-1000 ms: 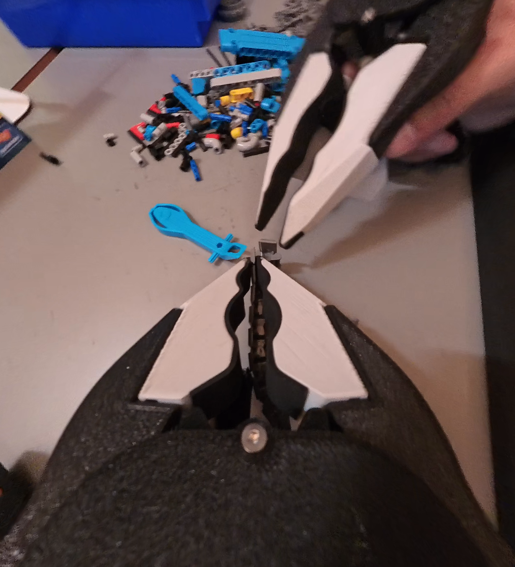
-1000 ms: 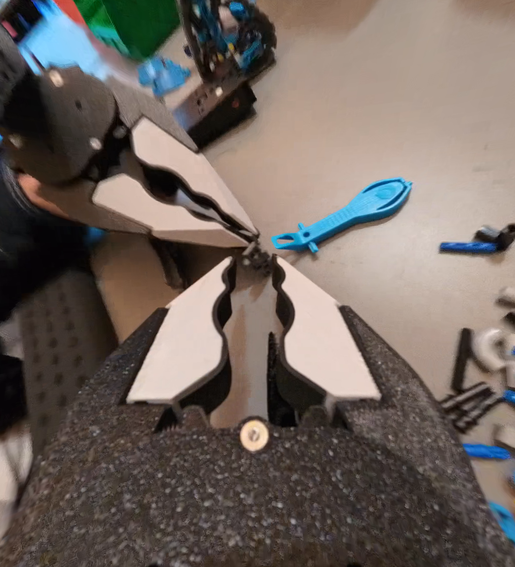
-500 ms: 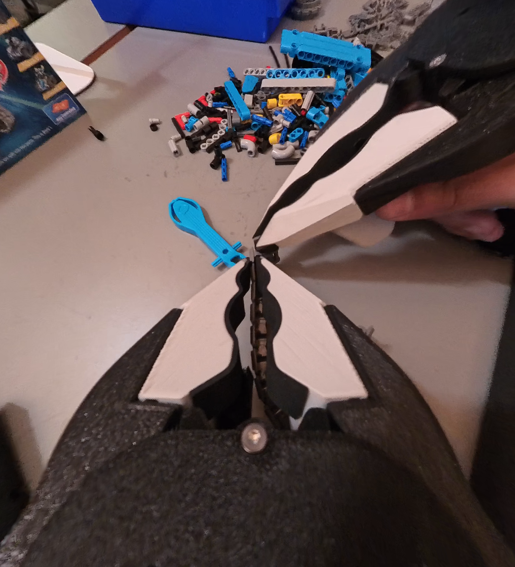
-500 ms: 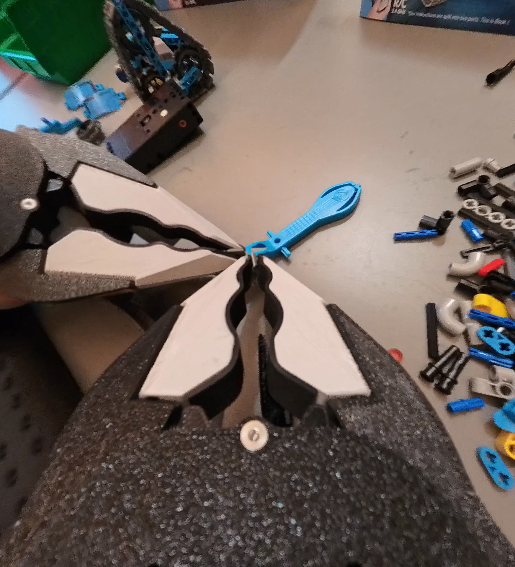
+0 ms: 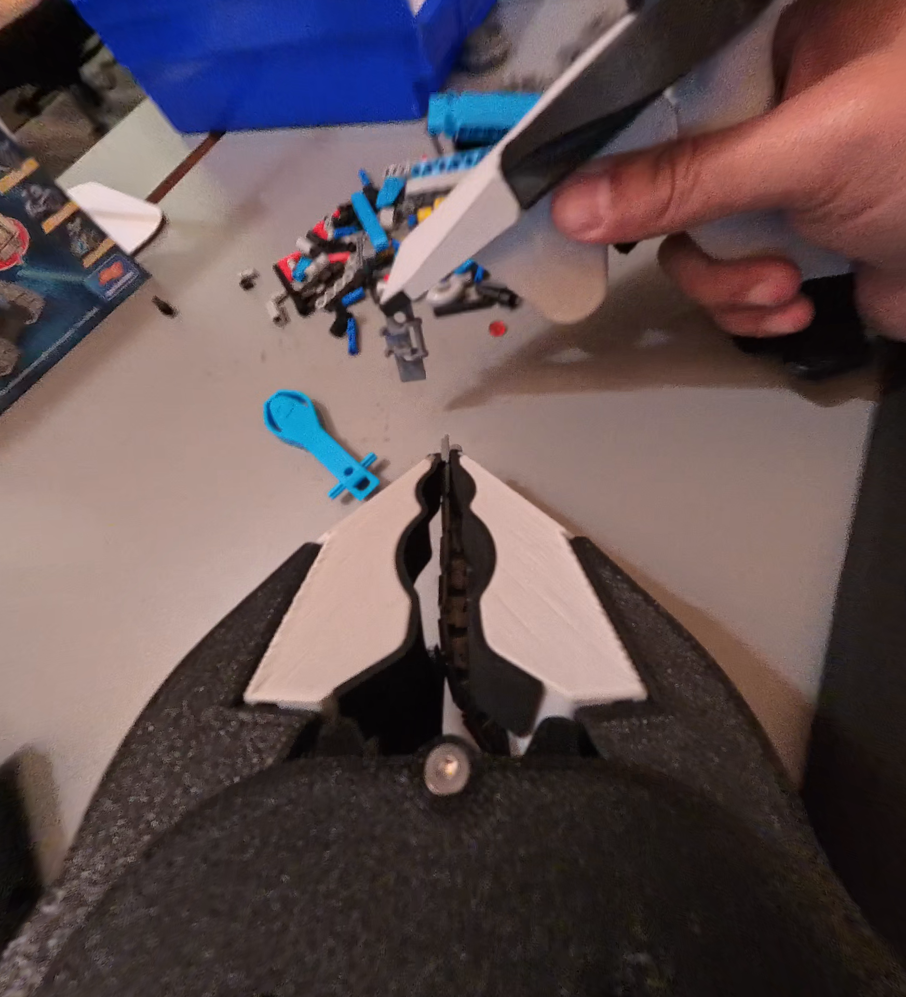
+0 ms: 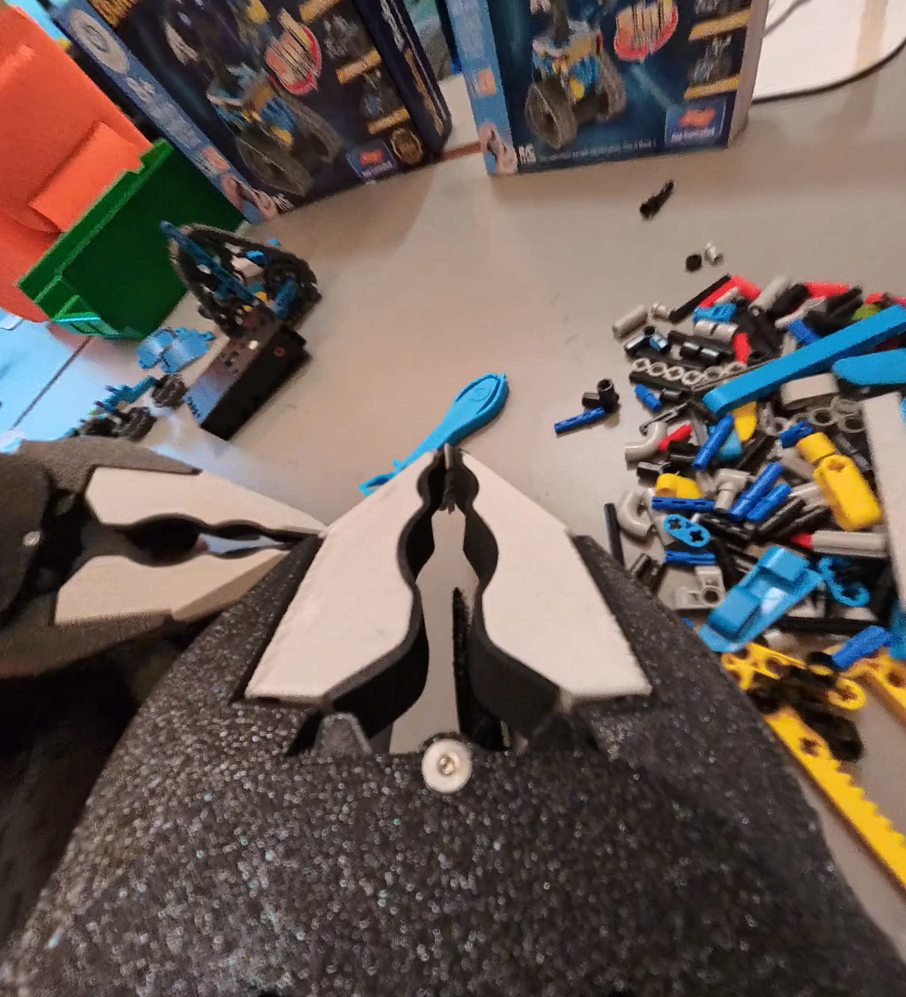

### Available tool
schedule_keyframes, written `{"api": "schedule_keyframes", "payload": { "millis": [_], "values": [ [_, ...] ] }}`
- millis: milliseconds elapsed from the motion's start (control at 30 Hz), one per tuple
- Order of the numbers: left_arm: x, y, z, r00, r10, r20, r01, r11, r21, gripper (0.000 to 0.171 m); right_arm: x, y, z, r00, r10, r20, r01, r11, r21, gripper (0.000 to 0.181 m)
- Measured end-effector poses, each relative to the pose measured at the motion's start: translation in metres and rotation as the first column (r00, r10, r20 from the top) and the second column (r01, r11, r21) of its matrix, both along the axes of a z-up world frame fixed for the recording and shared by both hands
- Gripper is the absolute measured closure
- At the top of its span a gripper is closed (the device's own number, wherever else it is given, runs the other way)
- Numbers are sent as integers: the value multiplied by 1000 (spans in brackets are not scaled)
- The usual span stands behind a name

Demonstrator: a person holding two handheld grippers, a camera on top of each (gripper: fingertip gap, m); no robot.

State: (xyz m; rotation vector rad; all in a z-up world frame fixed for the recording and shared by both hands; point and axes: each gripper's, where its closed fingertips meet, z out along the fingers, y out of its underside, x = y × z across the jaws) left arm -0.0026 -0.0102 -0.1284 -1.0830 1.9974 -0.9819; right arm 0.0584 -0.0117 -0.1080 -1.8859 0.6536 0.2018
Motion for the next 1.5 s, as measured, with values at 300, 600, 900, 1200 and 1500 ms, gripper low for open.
{"api": "schedule_keyframes", "payload": {
  "millis": [300,600,900,1200,1500],
  "values": [
    [4,6,-7,992,-112,-59,112,994,-16,168,110,-126,3,993,-111,36,115,978,-176,177],
    [-11,11,3,988,-141,-70,133,984,-116,153,103,-126,30,982,-86,168,103,990,-101,163],
    [-18,5,-6,972,-204,-117,191,975,-117,170,-68,-5,-11,809,560,178,-541,828,-149,158],
    [-19,2,-6,964,-238,-121,222,966,-133,170,-79,10,-22,681,672,291,-615,740,-271,180],
    [-20,0,-7,973,-227,-50,227,974,0,170,-46,11,-31,946,322,36,-308,928,-211,180]
  ]
}}
